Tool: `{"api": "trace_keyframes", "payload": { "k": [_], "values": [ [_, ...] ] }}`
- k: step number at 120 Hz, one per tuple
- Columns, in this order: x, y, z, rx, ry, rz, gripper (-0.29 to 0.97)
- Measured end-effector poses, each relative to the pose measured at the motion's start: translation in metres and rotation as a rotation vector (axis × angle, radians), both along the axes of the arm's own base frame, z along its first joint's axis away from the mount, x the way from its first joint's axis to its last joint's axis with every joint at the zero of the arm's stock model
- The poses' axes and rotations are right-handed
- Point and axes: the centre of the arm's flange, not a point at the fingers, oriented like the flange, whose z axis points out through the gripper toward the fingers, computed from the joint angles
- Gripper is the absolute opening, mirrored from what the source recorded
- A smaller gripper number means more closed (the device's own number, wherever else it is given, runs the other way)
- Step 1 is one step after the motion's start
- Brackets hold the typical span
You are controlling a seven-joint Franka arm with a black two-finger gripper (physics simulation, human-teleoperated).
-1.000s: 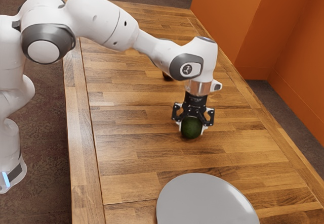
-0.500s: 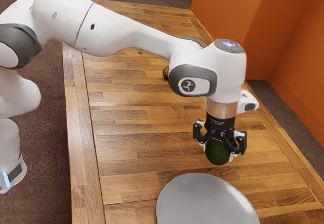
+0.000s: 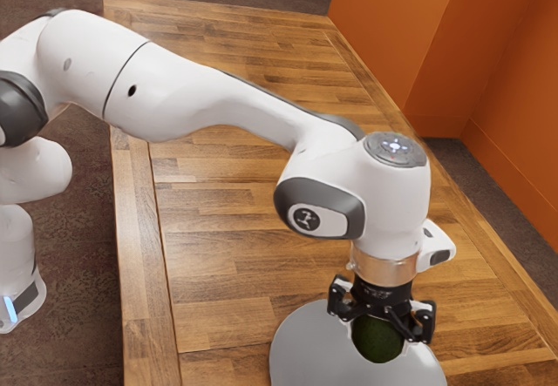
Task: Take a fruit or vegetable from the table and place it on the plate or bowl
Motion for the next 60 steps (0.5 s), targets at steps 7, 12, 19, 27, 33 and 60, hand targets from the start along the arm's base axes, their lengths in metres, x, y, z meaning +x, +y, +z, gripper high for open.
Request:
{"api": "trace_keyframes", "payload": {
  "k": [7, 12, 19, 27, 33, 60],
  "values": [
    [0.001, 0.0, 0.001, -0.01, -0.002, 0.022, 0.58],
    [0.001, 0.001, 0.003, -0.018, -0.004, 0.037, 0.6],
    [0.002, 0.003, 0.005, -0.029, -0.005, 0.057, 0.63],
    [0.003, 0.004, 0.008, -0.039, -0.006, 0.077, 0.65],
    [0.007, 0.011, 0.011, -0.044, -0.01, 0.103, 0.66],
    [0.08, 0.283, 0.203, -0.206, -0.108, 0.645, 0.68]
  ]
}}
